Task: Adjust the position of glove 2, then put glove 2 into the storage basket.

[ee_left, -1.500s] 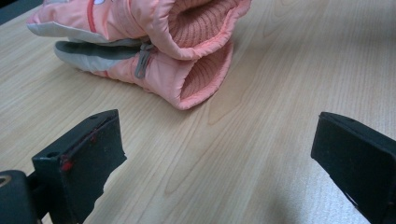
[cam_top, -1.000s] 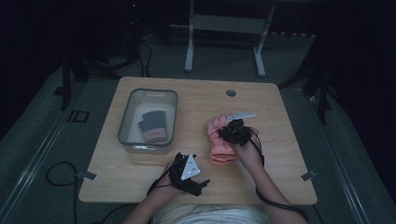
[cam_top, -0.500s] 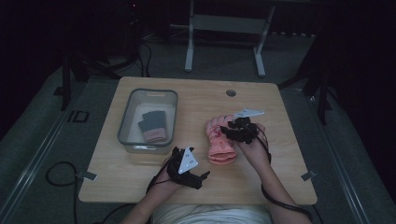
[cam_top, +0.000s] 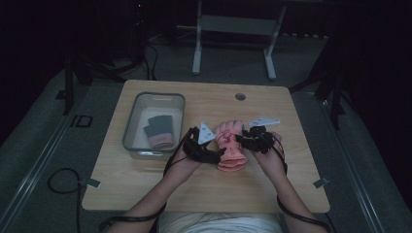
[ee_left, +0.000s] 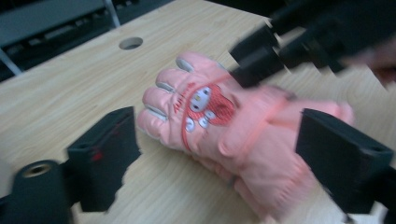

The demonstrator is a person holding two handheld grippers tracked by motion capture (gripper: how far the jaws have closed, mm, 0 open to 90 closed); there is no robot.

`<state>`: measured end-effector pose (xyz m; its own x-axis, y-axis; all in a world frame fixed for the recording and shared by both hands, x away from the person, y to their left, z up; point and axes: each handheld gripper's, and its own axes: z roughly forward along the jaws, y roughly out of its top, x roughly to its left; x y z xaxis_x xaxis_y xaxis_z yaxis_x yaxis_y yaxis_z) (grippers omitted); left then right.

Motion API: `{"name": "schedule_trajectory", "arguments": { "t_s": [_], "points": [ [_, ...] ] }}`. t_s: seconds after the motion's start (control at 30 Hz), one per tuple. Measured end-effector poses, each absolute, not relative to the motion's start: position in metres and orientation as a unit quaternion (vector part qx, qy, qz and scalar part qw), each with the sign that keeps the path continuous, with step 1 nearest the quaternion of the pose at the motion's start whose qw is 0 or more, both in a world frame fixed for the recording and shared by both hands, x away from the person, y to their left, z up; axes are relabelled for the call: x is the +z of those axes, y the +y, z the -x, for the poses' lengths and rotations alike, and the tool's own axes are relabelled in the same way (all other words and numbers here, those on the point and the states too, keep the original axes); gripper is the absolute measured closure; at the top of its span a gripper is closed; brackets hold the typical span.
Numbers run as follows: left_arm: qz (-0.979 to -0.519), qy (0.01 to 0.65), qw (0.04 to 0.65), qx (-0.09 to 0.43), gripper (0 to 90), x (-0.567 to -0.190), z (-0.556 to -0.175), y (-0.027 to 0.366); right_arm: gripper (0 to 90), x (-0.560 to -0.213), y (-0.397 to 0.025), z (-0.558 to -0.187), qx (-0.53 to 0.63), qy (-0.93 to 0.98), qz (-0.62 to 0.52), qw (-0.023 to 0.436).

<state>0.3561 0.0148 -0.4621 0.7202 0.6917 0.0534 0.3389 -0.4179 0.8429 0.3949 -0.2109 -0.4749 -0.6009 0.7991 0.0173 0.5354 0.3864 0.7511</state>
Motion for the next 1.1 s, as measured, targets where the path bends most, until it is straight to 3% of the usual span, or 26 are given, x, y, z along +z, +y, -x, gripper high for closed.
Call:
{"name": "schedule_trajectory", "arguments": {
  "t_s": [0.27, 0.43, 0.6, 0.77, 0.83, 0.9, 1.03, 1.1],
  "points": [
    [-0.832, 0.389, 0.379, 0.113, 13.0, -0.491, -0.402, -0.007, 54.5, -0.492, -0.225, -0.401, 0.359, 0.817, -0.423, 0.155],
    [-0.822, 0.434, 0.357, 0.09, 13.1, -0.506, -0.42, -0.009, 46.8, -0.501, -0.231, -0.406, 0.361, 0.816, -0.43, 0.136],
    [-0.821, 0.45, 0.35, 0.041, 20.7, -0.527, -0.429, -0.011, 46.4, -0.518, -0.231, -0.42, 0.359, 0.819, -0.441, 0.074],
    [-0.808, 0.466, 0.36, -0.012, 21.1, -0.538, -0.438, -0.012, 41.0, -0.529, -0.241, -0.434, 0.365, 0.805, -0.468, 0.005],
    [-0.8, 0.463, 0.379, -0.047, 30.8, -0.541, -0.441, -0.012, 46.5, -0.533, -0.245, -0.439, 0.371, 0.797, -0.477, -0.035],
    [-0.801, 0.452, 0.388, -0.058, 38.5, -0.542, -0.442, -0.012, 51.3, -0.533, -0.245, -0.44, 0.369, 0.798, -0.475, -0.041],
    [-0.808, 0.436, 0.393, -0.048, 62.9, -0.537, -0.438, -0.014, 65.5, -0.526, -0.236, -0.434, 0.355, 0.806, -0.473, -0.015],
    [-0.809, 0.435, 0.392, -0.042, 69.8, -0.535, -0.437, -0.014, 68.1, -0.525, -0.233, -0.43, 0.358, 0.807, -0.469, 0.007]
  ]
}}
